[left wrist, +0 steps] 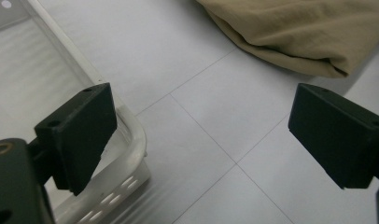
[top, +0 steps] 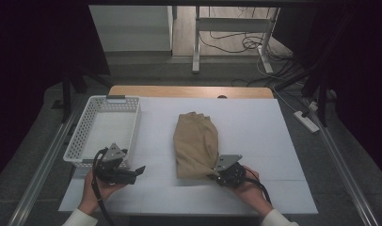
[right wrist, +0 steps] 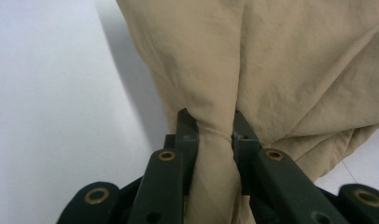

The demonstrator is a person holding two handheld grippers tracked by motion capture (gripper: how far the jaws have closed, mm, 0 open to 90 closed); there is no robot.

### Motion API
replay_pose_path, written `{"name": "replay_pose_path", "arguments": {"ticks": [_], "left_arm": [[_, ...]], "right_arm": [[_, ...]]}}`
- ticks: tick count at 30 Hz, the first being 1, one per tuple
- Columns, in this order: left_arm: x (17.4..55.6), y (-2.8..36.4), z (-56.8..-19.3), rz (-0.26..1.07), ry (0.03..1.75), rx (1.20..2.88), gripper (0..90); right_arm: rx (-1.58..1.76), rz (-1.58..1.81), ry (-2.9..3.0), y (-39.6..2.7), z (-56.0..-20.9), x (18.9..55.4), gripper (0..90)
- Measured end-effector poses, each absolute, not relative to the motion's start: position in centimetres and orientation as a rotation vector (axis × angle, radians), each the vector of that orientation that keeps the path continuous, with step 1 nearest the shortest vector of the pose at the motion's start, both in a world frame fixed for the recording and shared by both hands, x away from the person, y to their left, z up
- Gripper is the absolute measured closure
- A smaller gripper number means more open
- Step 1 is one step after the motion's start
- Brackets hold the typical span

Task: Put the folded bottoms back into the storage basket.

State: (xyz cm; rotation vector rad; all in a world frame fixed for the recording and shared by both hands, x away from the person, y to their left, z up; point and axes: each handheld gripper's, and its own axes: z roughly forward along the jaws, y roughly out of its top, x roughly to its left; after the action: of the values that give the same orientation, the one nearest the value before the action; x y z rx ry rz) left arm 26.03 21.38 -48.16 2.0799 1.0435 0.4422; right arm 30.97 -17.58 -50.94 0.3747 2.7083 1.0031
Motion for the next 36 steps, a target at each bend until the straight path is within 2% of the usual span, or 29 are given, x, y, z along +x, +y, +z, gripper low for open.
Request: {"name": "replay_pose_path", "arguments": {"ticks": [18,36], "left_arm": [[26.1,21.3,-48.0,0.438,1.041,2.071,8.6],[28.4,18.7,-46.5,0.421,0.989,2.057,8.6]], "right_arm": [[0.361,1.158,2.748,-18.4,-49.5,28.4,78.1],[0.356,1.153,2.751,-18.5,-49.7,28.5,78.0]]}}
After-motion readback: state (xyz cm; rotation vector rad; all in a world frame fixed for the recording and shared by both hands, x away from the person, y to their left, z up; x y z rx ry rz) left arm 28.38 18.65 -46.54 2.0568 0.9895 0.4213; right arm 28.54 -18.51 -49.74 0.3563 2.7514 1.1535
